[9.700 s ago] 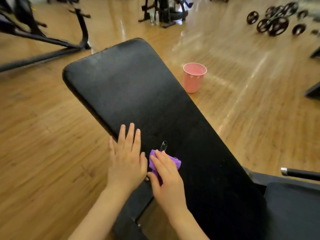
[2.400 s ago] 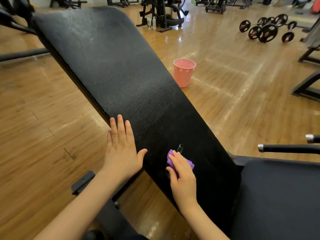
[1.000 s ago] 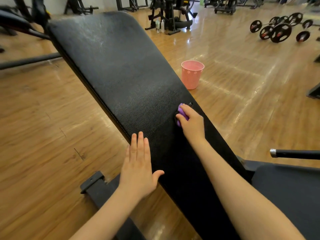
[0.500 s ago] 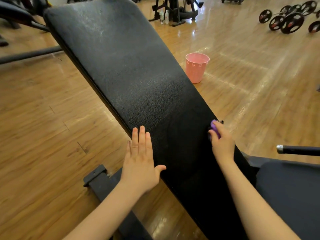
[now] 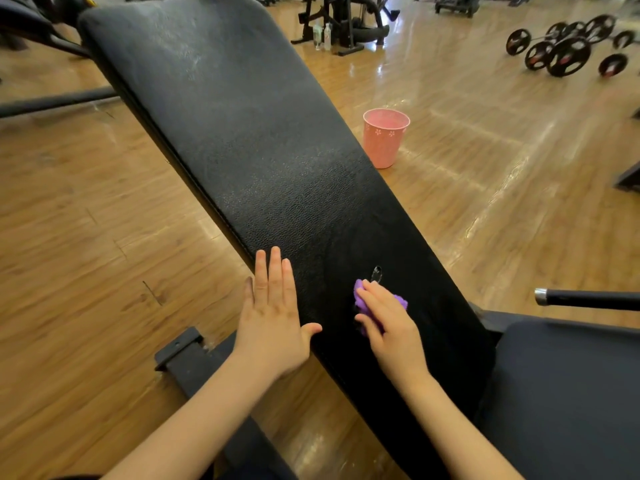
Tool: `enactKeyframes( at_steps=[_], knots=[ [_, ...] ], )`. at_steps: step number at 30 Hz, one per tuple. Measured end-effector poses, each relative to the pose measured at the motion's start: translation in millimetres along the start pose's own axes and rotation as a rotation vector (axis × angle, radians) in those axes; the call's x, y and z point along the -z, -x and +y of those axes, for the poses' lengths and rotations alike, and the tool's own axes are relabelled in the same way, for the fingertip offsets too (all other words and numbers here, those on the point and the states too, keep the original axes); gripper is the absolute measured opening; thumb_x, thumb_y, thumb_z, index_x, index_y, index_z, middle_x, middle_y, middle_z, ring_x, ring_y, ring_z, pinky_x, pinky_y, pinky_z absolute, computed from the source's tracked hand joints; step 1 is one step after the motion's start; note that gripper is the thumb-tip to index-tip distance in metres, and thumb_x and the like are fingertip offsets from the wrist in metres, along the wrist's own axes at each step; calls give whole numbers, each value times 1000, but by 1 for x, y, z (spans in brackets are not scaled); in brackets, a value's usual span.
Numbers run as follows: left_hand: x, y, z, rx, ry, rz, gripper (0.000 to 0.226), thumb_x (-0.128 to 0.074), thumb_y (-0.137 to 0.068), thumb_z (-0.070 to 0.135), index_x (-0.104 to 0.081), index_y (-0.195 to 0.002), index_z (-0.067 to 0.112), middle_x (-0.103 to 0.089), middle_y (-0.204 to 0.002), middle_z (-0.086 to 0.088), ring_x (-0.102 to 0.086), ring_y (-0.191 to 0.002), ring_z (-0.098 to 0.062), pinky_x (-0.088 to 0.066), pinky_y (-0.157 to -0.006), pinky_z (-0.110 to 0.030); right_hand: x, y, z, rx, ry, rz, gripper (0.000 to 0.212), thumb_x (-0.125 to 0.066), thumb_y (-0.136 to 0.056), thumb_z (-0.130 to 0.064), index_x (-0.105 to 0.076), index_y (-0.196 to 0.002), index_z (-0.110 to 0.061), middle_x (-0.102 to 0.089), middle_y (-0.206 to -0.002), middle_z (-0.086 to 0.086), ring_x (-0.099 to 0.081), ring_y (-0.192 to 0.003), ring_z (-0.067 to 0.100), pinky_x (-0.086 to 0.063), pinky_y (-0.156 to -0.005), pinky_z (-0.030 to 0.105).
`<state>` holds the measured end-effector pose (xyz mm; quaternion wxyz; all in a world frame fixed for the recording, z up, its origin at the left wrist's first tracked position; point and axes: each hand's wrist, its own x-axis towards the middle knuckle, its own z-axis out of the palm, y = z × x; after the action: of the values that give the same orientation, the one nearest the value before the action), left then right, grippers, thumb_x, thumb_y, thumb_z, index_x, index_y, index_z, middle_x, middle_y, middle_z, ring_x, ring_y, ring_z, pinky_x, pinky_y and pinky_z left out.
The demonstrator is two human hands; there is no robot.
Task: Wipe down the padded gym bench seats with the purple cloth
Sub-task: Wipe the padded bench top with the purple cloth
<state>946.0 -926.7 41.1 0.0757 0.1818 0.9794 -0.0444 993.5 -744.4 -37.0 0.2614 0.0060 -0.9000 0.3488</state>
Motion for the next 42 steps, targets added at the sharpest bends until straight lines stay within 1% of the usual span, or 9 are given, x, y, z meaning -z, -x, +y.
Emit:
enactKeyframes(
  at_steps=[5, 8, 11, 15, 22, 26, 34, 38, 42],
  knots=[
    [0, 0, 1, -15, -1, 11, 110, -31, -91, 67, 51, -114, -2, 60, -122, -20, 48, -123, -36, 6, -118, -48, 3, 8, 6, -365, -71, 192, 39, -61, -86, 1, -59, -125, -8, -53, -128, -7, -48, -126, 15, -34, -106, 28],
    [-2, -1, 0, -16, 24, 26, 110, -33, -91, 66, 50, -116, -2, 57, -125, -21, 48, -122, -37, 5, -118, -48, -17, 31, -22, -277, -51, 210, 38, -62, -86, -2, -60, -123, -6, -58, -128, 2, -49, -125, 14, -36, -104, 30],
    [-2, 0, -1, -24, 32, 35, 110, -32, -91, 66, 49, -117, -3, 55, -129, -22, 46, -124, -38, 3, -119, -49, -28, 58, -48, -148, -48, 120, 40, -55, -88, -20, -57, -125, -7, -56, -129, 1, -44, -126, 7, -32, -108, 23],
    [-3, 0, -2, -32, 52, 54, 110, -33, -91, 66, 50, -117, -2, 52, -133, -23, 46, -125, -38, 4, -117, -51, -24, 65, -48, -72, -32, 74, 40, -52, -88, -23, -59, -123, -5, -55, -129, 1, -45, -126, 10, -32, -108, 19],
    [-4, -1, -1, -39, 74, 74, 107, -33, -91, 65, 44, -125, -1, 53, -132, -21, 51, -120, -37, 15, -109, -57, -20, 59, -48, -64, 39, 47, 40, -49, -89, -25, -58, -124, -7, -54, -129, -1, -43, -125, 6, -29, -109, 17],
    [-7, -2, -2, -52, 78, 108, 109, -33, -91, 65, 47, -122, -3, 53, -131, -23, 51, -120, -39, 16, -108, -58, -20, 60, -47, -85, 44, 22, 43, -48, -89, -26, -54, -128, -9, -51, -132, -3, -41, -128, 6, -27, -109, 15],
    [-10, -1, -9, -101, 69, 205, 104, -29, -91, 67, 38, -130, -1, 45, -139, -22, 42, -127, -39, 14, -109, -56, -8, 70, -41, -149, 2, -39, 51, -51, -87, -34, -48, -134, -13, -46, -138, -6, -35, -133, 1, -24, -110, 13],
    [-8, -1, -4, -81, 61, 220, 106, -33, -90, 68, 30, -139, -2, 35, -149, -23, 42, -126, -38, 20, -103, -56, -2, 83, -35, -213, 8, -8, 50, -59, -85, -20, -46, -133, -16, -45, -135, -12, -35, -132, -3, -25, -107, 10],
    [-14, -4, 0, -80, 81, 275, 106, -34, -91, 67, 35, -133, -2, 46, -139, -23, 45, -125, -40, 31, -98, -54, -9, 75, -44, -184, 82, 12, 45, -49, -87, -29, -53, -128, -11, -52, -131, -5, -39, -129, 4, -24, -108, 12]
  ],
)
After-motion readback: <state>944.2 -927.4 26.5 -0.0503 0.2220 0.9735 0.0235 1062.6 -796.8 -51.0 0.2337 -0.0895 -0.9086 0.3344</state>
